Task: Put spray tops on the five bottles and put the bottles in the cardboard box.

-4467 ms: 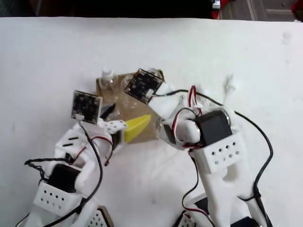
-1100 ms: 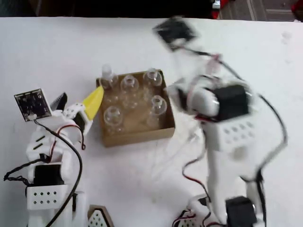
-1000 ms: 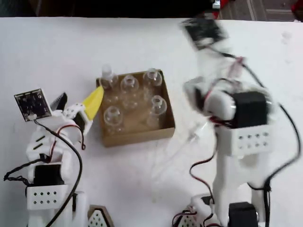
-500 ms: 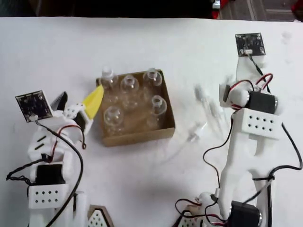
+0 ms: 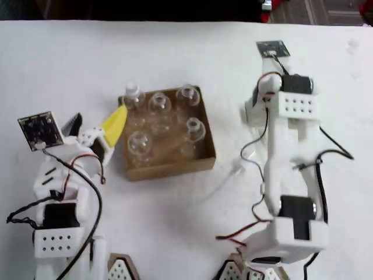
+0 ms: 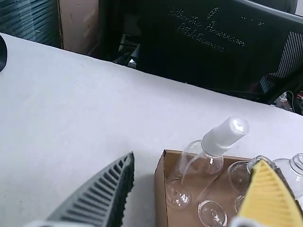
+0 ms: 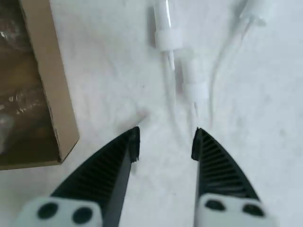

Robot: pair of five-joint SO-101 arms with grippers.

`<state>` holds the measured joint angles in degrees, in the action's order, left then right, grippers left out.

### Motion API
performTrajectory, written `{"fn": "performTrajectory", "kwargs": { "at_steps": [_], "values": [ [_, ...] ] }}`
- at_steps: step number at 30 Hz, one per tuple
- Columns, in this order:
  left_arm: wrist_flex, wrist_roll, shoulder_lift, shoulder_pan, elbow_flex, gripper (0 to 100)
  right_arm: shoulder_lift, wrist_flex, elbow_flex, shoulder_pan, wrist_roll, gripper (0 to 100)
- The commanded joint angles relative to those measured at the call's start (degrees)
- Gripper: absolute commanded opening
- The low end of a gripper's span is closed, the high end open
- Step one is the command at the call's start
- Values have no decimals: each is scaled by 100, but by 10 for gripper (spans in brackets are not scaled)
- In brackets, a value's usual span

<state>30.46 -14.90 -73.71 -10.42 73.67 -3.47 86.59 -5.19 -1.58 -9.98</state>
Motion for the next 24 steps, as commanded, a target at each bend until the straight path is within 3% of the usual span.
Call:
{"fn": "performTrajectory", "kwargs": {
  "at_steps": [1, 10, 19, 24],
  "values": [
    [-141, -62, -75, -75, -62, 358, 75, 198, -387, 198, 422, 152],
    [-123, -97, -75, -462, -229, 358, 769, 251, 316, 374, 1407, 152],
    [-123, -97, -75, -567, -220, 358, 2229, -2325, 3587, 286, 2303, 154],
    [-123, -97, -75, -567, -220, 358, 2141, -2888, 3956, 453, 2479, 155]
  ]
}}
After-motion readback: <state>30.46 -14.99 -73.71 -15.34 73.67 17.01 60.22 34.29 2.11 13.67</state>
